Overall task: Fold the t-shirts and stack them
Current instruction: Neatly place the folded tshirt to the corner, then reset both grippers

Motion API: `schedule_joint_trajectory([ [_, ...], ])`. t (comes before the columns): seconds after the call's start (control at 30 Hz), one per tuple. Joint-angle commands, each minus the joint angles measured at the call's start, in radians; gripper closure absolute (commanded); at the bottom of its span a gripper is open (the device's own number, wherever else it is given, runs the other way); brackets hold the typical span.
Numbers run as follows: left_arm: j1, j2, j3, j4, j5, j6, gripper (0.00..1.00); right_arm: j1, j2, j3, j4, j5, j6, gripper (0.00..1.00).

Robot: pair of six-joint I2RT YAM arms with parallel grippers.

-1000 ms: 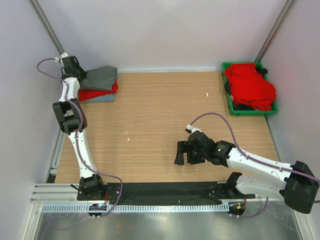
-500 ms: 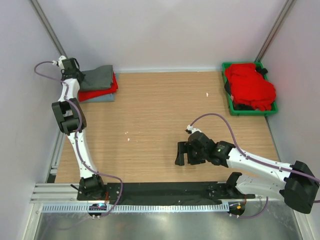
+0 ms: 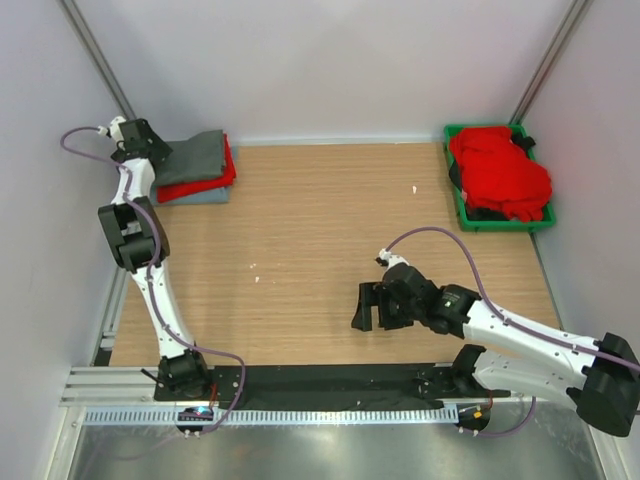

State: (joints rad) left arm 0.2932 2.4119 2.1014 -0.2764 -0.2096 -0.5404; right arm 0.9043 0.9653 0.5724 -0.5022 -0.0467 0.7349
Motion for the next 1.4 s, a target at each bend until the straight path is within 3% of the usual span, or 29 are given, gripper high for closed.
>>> schedule_joint_trajectory([
  [0.0,0.009,-0.138,-0.026,0.003,-0.013,0.007,0.14,0.005,-0.057,0.004,-0.016,0.008,0.009,0.14],
  [0.37,0.006,-0.387,-0.357,0.020,-0.008,-0.076,0.18,0.005,-0.149,0.030,-0.136,0.041,-0.006,0.14],
  [0.6,-0.017,-0.670,-0.624,0.023,0.006,-0.133,0.18,0.004,-0.181,0.084,-0.202,0.085,-0.022,0.14],
  [0.87,-0.138,-0.910,-0.808,0.023,0.027,-0.081,0.18,0.004,-0.214,0.176,-0.298,0.120,-0.002,0.13],
  [0.97,-0.218,-0.948,-0.825,0.005,0.068,-0.052,0.18,0.002,-0.214,0.230,-0.329,0.146,0.001,0.12],
  [1.17,-0.442,-0.968,-0.713,-0.128,0.148,0.069,0.19,0.004,-0.197,0.348,-0.395,0.220,0.006,0.12],
  [1.27,-0.567,-0.985,-0.698,-0.185,0.112,0.185,0.19,0.004,-0.200,0.388,-0.394,0.249,0.018,0.12],
  [1.37,-0.712,-1.005,-0.728,-0.196,-0.014,0.290,0.18,0.004,-0.200,0.429,-0.388,0.275,0.029,0.11],
])
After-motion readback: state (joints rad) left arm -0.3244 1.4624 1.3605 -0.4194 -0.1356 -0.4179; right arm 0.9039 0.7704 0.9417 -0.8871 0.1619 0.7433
